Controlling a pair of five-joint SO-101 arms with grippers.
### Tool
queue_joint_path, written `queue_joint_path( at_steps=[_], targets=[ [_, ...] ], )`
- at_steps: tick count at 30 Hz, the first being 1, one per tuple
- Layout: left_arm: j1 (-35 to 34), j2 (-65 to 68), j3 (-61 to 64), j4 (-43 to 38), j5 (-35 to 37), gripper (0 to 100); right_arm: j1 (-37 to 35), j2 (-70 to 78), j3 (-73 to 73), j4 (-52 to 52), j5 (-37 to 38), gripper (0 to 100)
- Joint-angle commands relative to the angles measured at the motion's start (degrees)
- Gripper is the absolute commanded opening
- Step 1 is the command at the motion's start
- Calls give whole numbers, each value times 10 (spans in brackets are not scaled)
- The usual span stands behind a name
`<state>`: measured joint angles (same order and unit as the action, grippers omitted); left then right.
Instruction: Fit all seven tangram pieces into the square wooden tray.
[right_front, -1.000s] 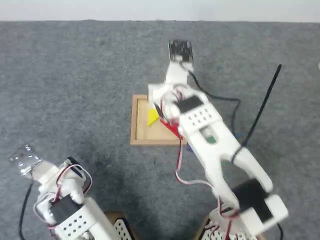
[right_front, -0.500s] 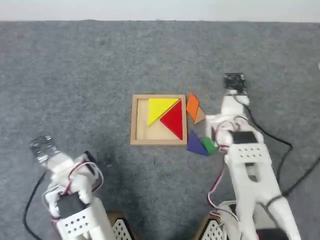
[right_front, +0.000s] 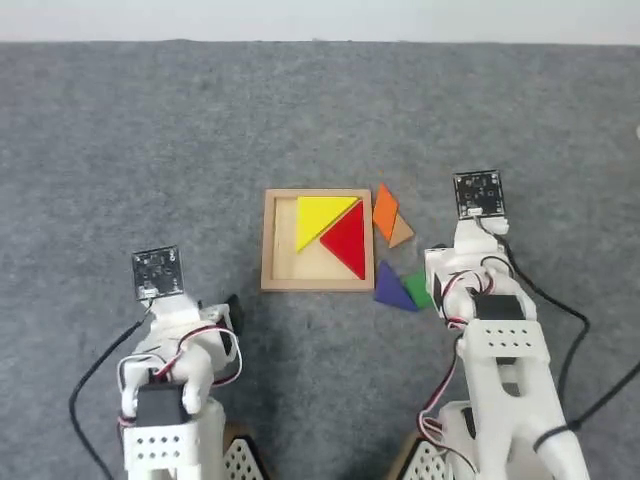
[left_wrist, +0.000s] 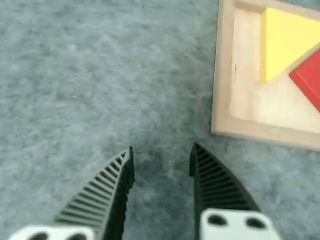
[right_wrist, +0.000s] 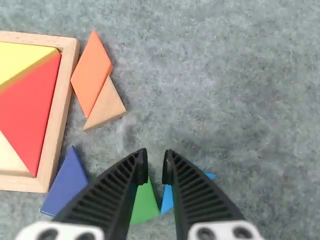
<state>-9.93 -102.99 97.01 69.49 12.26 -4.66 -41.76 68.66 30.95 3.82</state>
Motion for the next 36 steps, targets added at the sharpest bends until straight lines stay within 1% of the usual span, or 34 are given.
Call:
queue_joint_path(
  at_steps=[1, 3, 4, 6, 8, 11, 13, 15, 18, 20, 21, 23, 27, 32, 36],
  targets=[
    [-60, -9, -7, -81, -185, 184, 6, -21, 0, -10, 10, 65],
    [-115, -9, -15, -149, -290, 184, 6, -22, 1, -10, 10, 65],
    [-139, -9, -23, -172, -320, 184, 6, -21, 1, -10, 10, 65],
    [-154, -6, -61, -191, -324, 185, 6, -21, 2, -10, 10, 65],
    [-153, -4, -126, -158, -328, 185, 6, -24, 7, -10, 10, 65],
    [-106, 10, -246, -83, -329, 217, 6, -26, 11, -11, 10, 65],
    [-60, 60, -327, -33, -338, 243, 6, -26, 12, -11, 10, 65],
    [-17, 152, -411, 11, -344, 247, 6, -26, 12, -11, 10, 65],
    [39, 344, -522, 66, -342, 249, 6, -26, 13, -11, 10, 65],
    [73, 476, -567, 75, -340, 250, 6, -26, 13, -12, 10, 65],
    [84, 539, -581, 63, -331, 250, 6, -26, 14, -19, 11, 65],
    [95, 643, -600, 15, -320, 251, 6, -25, 20, -31, 11, 65],
    [109, 798, -629, -75, -316, 274, 6, -26, 32, -52, 12, 65],
    [124, 945, -633, -185, -309, 276, 6, -26, 32, -53, 12, 65],
    [123, 1012, -633, -251, -306, 276, 6, -26, 32, -53, 12, 65]
  ],
)
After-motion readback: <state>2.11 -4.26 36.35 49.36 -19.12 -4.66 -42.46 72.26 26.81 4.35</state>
